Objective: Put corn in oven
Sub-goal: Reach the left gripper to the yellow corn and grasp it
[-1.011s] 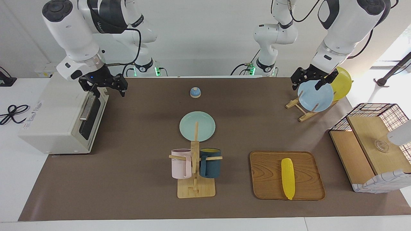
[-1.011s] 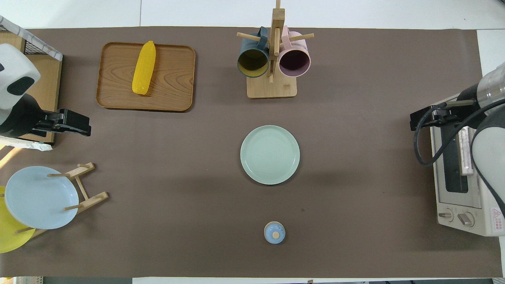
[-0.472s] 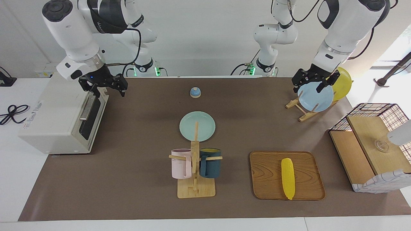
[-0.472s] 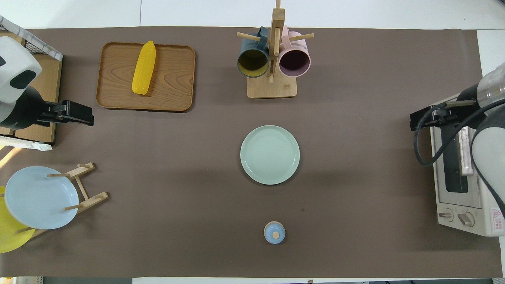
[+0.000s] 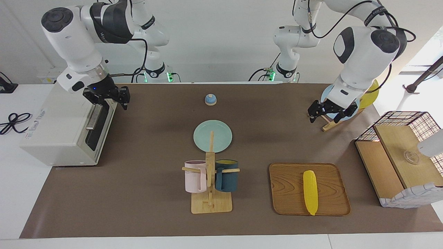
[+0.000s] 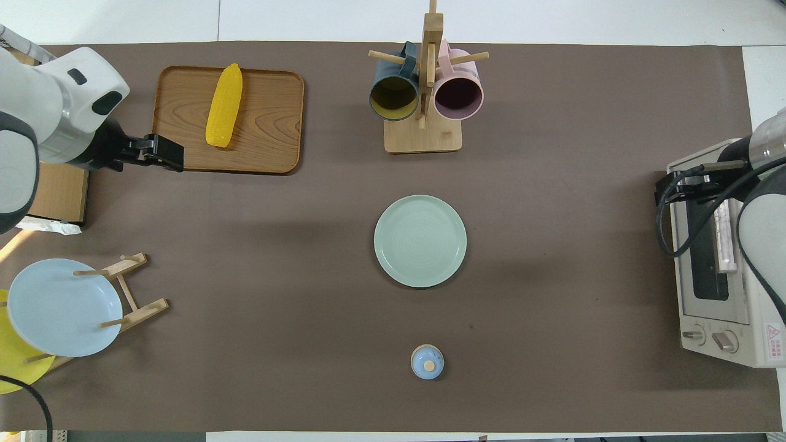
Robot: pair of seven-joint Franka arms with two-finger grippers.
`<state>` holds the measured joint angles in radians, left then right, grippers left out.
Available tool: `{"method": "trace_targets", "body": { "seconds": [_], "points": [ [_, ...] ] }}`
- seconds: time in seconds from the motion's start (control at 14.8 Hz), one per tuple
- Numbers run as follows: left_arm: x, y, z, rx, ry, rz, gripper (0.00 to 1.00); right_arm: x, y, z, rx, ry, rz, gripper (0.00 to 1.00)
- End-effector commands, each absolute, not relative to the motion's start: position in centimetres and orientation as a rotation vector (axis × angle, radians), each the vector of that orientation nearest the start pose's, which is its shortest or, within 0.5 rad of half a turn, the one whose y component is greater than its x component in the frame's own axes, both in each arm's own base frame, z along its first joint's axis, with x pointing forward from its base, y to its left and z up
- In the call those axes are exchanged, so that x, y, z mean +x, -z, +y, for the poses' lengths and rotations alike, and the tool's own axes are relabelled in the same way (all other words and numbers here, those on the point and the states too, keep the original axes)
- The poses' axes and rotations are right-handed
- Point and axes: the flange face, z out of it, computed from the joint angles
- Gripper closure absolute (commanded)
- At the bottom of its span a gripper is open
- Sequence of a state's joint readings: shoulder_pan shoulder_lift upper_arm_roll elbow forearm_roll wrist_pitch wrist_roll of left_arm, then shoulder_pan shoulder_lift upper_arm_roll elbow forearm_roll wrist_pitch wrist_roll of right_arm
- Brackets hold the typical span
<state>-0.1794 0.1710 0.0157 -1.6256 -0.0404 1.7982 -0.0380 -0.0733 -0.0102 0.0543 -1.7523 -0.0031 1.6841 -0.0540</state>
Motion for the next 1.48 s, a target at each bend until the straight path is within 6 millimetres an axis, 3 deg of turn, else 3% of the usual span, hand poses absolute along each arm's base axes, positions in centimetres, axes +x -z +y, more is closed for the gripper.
{"method": "trace_targets", "body": {
  "seconds": [0.0,0.13,0.34,0.47,0.74,1.21,1.41],
  "points": [
    [65.3,-47.3,-11.4,-3.163,0.021,0.312,0.00,53.8,-54.4,-2.5,-3.147,-0.057,-0.077,1.00],
    [67.3,-43.8,-11.6,-3.157,0.030,0.358,0.00,53.5,-53.4,-3.7,-3.173,-0.041,-0.057,1.00],
    [71.8,-38.6,-13.5,-3.149,0.044,0.386,0.00,52.9,-51.2,-6.2,-3.247,-0.030,-0.036,1.00],
    [73.6,-37.5,-14.0,-3.148,0.076,0.396,0.00,52.7,-50.0,-8.3,-3.255,-0.030,0.015,1.00],
    [74.9,-36.3,-13.9,-3.132,0.162,0.467,0.00,52.4,-48.5,-9.2,-3.308,-0.067,0.057,1.00],
    [75.4,-31.4,-13.6,-3.114,0.131,0.527,0.00,52.1,-47.0,-9.6,-3.341,-0.121,0.035,1.00],
    [75.5,-31.0,-13.4,-3.112,0.131,0.530,0.00,52.0,-47.0,-9.9,-3.382,-0.141,-0.007,1.00]
  ]
}}
